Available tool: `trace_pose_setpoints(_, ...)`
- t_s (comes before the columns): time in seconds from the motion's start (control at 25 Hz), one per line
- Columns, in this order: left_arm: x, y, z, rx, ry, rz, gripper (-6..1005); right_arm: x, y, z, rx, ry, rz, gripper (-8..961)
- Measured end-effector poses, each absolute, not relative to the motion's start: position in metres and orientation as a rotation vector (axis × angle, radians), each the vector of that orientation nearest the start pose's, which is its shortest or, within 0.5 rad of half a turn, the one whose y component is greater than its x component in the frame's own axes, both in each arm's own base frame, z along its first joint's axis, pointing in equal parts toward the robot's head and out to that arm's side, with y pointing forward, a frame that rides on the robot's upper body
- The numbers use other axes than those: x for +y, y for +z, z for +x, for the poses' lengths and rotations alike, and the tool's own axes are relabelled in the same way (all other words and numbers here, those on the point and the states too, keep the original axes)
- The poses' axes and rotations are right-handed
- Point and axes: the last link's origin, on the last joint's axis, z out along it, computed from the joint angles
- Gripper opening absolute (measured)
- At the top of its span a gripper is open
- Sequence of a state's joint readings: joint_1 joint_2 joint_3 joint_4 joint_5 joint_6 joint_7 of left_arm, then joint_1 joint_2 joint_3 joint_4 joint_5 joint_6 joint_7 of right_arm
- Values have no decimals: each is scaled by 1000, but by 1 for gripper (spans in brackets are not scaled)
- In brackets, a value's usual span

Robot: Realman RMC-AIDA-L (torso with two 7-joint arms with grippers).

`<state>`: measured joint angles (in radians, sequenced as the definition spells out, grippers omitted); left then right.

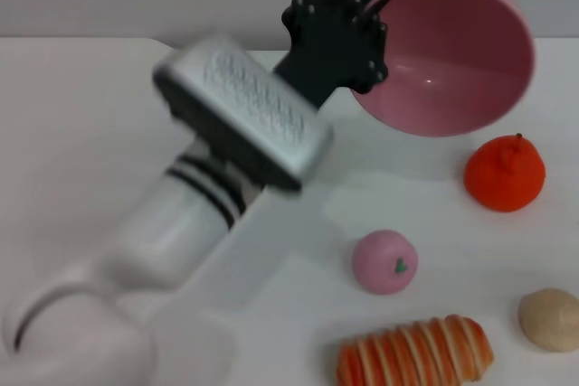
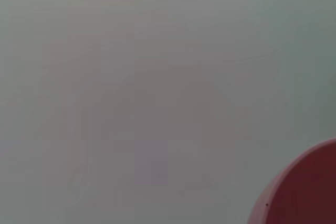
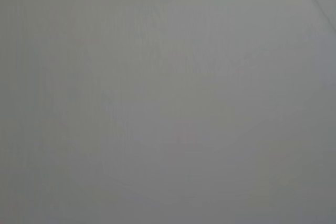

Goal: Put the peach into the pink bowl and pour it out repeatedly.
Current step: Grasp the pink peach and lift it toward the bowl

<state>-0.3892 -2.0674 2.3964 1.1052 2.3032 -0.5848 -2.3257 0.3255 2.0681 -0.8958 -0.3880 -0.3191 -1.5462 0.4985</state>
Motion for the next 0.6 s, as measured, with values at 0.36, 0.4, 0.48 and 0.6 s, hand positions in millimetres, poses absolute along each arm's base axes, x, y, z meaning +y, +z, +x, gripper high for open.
trace_pose_setpoints(0.36,415,-55,-100,-423,-396,-2273,46,313,120,317,209,1101,-1266,447)
trace_pose_setpoints(0.4,420,-51,-101,-464,-374,-2288,46,315,118,316,219,1104,-1298,447)
trace_pose_setpoints(0.48,442,-33,-107,-626,-307,-2309,46,319,114,312,237,1122,-1376,445)
trace_pose_setpoints(0.6,460,-14,-117,-792,-245,-2327,46,322,110,294,293,1212,-1630,443)
